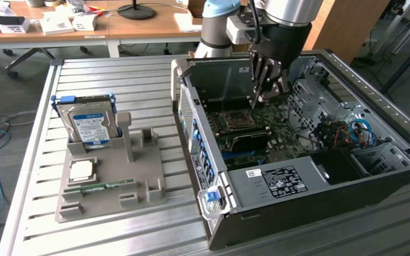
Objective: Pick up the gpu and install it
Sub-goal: 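Press down on the gpu until it lock into place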
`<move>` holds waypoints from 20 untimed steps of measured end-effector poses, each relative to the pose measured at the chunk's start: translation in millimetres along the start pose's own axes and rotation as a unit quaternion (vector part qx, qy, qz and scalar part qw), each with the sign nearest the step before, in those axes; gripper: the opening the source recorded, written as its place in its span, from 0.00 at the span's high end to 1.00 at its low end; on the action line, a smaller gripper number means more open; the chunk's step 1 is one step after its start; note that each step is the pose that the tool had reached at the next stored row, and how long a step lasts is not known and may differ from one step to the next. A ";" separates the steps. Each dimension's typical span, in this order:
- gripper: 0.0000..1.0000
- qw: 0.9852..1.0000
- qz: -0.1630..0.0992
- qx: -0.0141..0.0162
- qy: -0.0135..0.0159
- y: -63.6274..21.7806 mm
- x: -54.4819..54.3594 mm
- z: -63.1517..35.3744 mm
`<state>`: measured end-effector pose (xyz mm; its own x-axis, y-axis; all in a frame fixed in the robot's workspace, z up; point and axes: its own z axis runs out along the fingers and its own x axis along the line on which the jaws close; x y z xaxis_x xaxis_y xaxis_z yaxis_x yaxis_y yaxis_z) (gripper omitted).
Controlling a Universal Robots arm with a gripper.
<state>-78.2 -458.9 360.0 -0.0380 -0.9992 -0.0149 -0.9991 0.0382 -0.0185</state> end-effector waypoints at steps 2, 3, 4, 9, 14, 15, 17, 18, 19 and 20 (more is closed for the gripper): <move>0.89 1.000 0.000 0.000 0.000 0.0 0.0 0.0; 0.89 1.000 0.000 0.000 0.000 0.0 0.0 0.0; 0.89 1.000 0.000 0.000 0.000 0.0 0.0 0.0; 0.89 1.000 0.000 0.000 0.000 0.1 0.1 6.9; 0.89 1.000 0.000 0.000 0.000 0.3 0.2 16.1; 0.89 1.000 0.000 0.000 0.000 0.3 0.3 17.8; 0.89 1.000 0.000 0.000 0.000 0.4 0.3 21.5; 0.89 1.000 0.000 0.000 0.000 0.4 0.3 23.3; 0.89 1.000 0.000 0.000 0.000 0.5 0.4 25.1; 0.89 1.000 0.000 0.000 0.000 0.5 0.4 27.0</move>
<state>-78.2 -458.9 333.0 -0.0379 -0.9992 -0.0149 -0.9991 0.0382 -0.0185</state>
